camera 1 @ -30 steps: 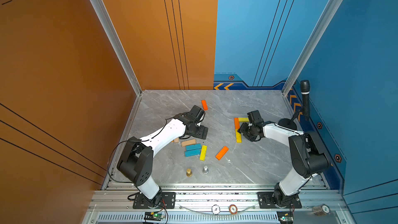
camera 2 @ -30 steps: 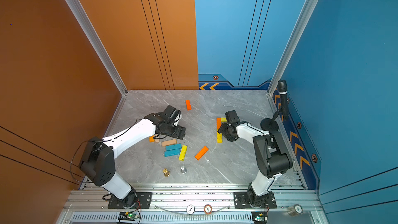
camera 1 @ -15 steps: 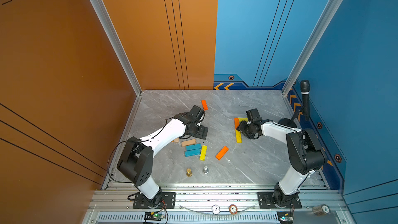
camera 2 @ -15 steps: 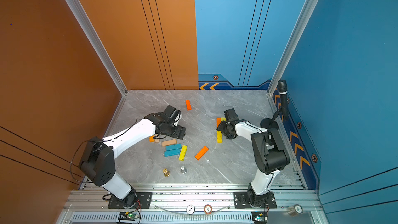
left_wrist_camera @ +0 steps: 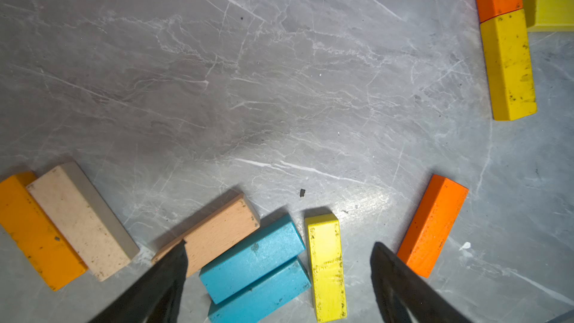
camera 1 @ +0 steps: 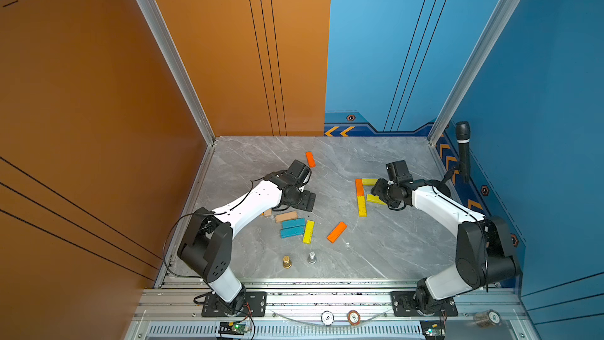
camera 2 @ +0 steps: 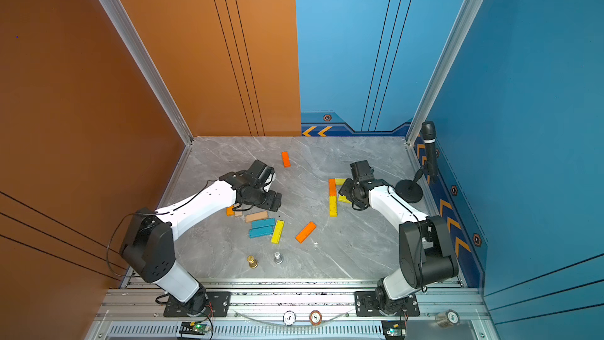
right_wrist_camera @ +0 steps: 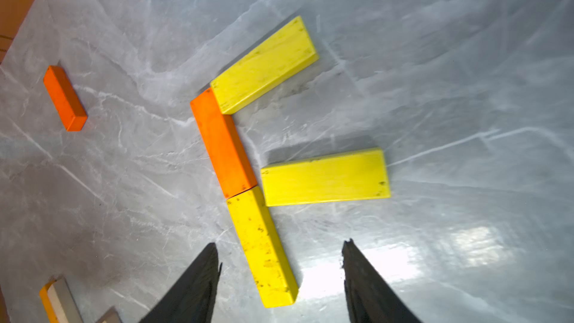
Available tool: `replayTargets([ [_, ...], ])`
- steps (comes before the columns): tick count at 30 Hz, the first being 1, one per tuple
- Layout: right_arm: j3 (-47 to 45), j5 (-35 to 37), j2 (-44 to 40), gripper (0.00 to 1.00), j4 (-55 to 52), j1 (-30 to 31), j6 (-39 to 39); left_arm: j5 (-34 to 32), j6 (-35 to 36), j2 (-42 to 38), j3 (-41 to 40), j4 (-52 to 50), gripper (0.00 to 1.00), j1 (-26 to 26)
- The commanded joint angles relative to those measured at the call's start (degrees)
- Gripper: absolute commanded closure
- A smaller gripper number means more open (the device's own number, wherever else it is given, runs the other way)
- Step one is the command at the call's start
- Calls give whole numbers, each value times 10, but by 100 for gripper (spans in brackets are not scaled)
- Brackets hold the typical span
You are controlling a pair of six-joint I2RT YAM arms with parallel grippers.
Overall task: Assemble the number 6 with building blocks
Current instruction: Assemble the building block at the center of the board.
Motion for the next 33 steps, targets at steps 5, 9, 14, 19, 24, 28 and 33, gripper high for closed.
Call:
replayTargets([
  [5,-34,4,0,39,-34,-61,-23,-15,9,-7,11,-13,8,-11],
  [9,-25,-9,19,49,-42,-80,-52,-18,9,-8,10,-12,8,-12],
  [14,-15,7,32,57,-65,-77,-79,-18,10,-4,11,-13,8,-12],
  [19,-13,21,44,58,-71,-71,-89,-17,11,0,12,-13,8,-12],
  [24,-5,23,68,59,-64,-68,-93,-18,11,2,13,-14,8,-12],
  [28,12,32,93,60,-64,-63,-96,-20,12,3,13,-14,8,-12],
  [33,26,47,113,60,-63,-60,-98,-22,13,4,13,-15,8,-12],
])
